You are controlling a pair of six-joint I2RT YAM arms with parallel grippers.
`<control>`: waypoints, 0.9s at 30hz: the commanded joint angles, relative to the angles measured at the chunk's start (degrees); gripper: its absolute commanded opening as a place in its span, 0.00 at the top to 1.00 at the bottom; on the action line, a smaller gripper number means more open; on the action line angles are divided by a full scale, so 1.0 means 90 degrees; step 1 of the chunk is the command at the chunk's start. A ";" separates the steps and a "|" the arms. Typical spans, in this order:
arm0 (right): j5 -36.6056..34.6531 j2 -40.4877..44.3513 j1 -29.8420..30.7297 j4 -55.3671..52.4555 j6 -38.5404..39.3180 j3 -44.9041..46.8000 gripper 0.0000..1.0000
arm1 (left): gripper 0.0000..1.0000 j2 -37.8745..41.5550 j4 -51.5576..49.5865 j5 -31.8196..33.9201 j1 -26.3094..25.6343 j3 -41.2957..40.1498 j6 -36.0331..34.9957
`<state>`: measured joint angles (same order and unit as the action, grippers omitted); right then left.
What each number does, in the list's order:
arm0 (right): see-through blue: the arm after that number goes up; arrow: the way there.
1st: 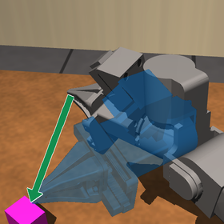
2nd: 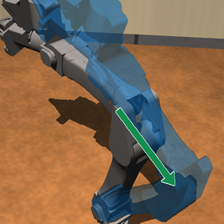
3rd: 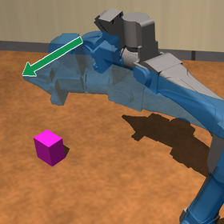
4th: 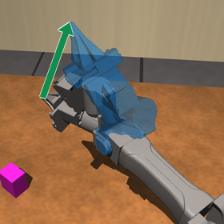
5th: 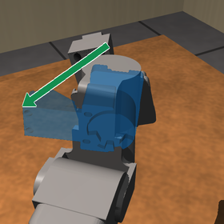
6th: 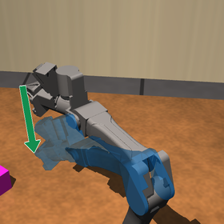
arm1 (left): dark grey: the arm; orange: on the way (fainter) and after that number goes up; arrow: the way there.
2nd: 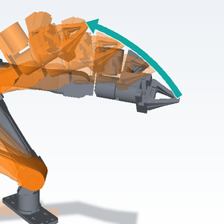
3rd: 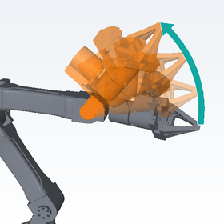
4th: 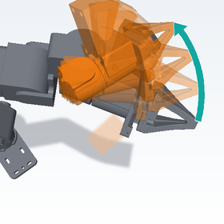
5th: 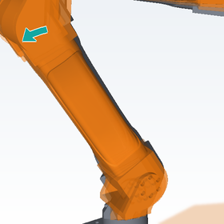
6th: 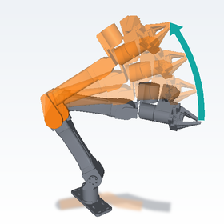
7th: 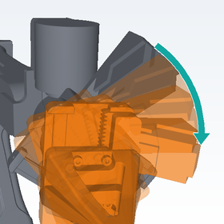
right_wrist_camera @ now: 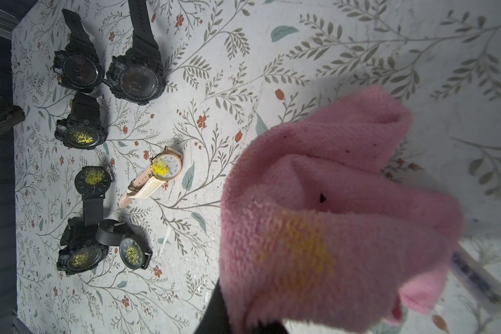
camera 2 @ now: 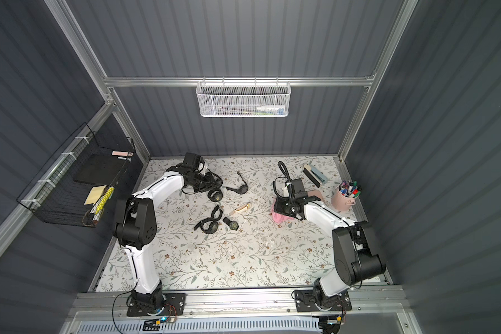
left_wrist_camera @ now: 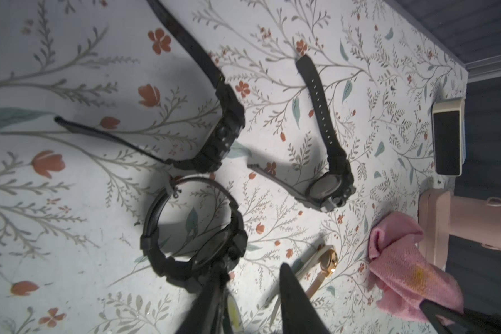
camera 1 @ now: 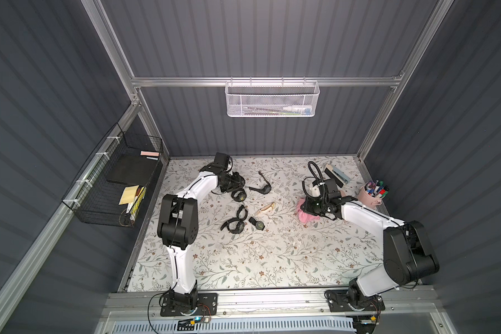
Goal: Wipe the watch dial
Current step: Adjust the watch at the center of the board, then pick up the watch at the center of the board.
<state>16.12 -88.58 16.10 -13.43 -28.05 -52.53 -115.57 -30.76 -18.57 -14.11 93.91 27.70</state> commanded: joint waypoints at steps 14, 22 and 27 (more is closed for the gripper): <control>-0.0086 -0.0098 -0.0031 0.0039 0.0055 0.0046 0.86 | 0.53 -0.1546 -0.1697 0.0899 -0.0324 0.1670 -0.0329; -0.0098 -0.0178 -0.0050 0.0145 0.0090 0.0095 0.86 | 0.53 -0.1850 -0.1922 0.1001 -0.0346 0.1890 -0.0334; -0.0053 -0.0194 -0.0080 0.0206 0.0100 0.0124 0.86 | 0.55 -0.1962 -0.1909 0.0947 -0.0346 0.1909 -0.0327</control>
<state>16.05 -89.86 15.70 -12.53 -27.81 -52.14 -131.11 -45.78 -10.31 -16.84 109.80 25.80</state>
